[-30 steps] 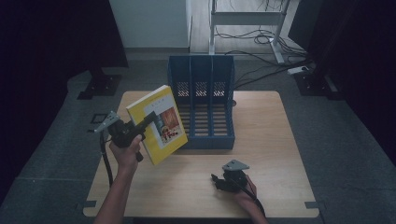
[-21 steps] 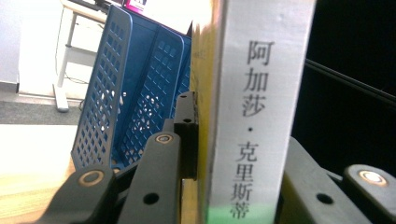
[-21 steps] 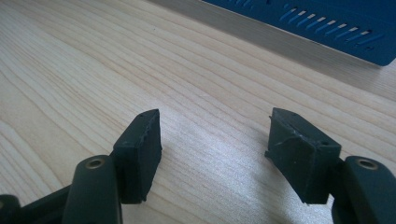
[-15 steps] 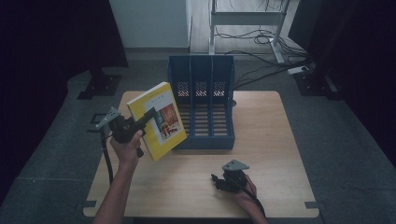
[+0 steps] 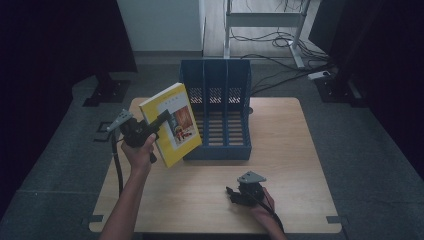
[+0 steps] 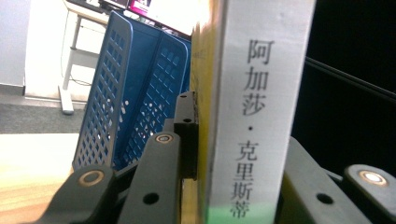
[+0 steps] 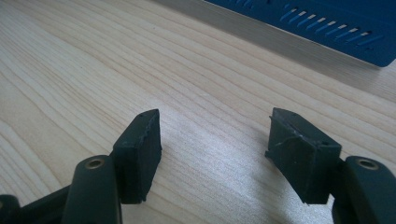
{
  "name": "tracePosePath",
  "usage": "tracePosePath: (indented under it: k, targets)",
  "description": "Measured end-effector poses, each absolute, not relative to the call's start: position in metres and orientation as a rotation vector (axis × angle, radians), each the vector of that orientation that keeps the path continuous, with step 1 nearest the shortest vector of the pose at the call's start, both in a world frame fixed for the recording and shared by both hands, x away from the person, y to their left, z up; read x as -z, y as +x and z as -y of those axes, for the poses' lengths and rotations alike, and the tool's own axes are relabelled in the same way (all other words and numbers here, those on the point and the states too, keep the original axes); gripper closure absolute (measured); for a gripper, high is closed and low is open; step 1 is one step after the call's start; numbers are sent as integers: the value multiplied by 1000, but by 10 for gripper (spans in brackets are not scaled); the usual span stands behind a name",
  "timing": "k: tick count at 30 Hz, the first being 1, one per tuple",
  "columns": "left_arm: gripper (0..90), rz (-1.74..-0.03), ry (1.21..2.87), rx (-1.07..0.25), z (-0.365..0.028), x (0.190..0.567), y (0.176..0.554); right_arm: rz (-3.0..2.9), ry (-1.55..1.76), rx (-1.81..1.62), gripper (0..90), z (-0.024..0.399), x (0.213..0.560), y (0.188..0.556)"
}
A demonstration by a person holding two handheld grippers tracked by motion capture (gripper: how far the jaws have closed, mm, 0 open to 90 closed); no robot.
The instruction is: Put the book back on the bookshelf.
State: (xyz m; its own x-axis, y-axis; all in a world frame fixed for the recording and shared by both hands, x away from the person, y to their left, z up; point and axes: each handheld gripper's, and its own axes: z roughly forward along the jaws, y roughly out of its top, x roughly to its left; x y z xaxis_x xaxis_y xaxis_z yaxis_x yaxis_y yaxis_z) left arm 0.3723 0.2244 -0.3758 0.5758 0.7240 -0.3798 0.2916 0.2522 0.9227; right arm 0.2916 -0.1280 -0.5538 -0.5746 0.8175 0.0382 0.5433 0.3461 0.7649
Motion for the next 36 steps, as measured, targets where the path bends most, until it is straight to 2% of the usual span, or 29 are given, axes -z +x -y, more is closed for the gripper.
tracePosePath:
  k: [36]
  targets:
    - [754, -998, 1350, -409, -212, 365, 396, -2258, 1199, -1076, 340, 127, 554, 291]
